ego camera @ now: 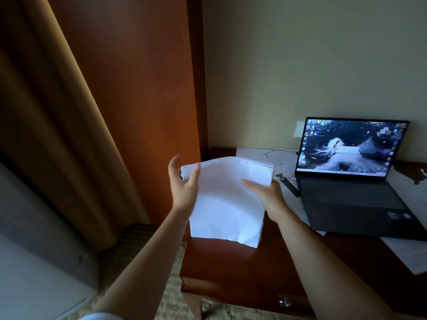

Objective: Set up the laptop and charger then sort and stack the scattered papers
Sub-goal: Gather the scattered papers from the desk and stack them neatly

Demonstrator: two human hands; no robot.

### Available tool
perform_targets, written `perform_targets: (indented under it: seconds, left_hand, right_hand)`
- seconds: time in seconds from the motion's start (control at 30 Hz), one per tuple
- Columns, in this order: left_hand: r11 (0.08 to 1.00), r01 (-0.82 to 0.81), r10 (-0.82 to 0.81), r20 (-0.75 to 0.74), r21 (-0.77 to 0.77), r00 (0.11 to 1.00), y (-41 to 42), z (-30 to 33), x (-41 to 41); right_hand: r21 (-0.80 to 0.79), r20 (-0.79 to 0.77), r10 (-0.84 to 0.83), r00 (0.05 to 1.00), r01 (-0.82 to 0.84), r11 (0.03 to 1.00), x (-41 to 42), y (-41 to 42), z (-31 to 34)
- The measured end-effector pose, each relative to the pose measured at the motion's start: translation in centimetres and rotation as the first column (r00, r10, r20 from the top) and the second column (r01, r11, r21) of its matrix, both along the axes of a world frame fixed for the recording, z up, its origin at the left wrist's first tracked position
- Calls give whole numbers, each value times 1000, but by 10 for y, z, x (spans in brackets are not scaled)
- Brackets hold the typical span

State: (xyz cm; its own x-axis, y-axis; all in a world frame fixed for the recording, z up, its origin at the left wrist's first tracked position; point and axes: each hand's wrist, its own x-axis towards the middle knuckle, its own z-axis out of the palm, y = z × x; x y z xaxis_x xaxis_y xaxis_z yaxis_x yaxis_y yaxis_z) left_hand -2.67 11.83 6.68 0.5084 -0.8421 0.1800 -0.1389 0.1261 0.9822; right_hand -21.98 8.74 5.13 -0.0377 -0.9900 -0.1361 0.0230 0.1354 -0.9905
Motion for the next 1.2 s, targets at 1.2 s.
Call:
perform_targets:
  seconds: [1.2]
  left_hand:
    - [724, 13, -137, 125, 689, 983, -32, -178, 30]
  right_hand:
    - [274, -566, -56, 823, 251, 929, 35, -9, -175]
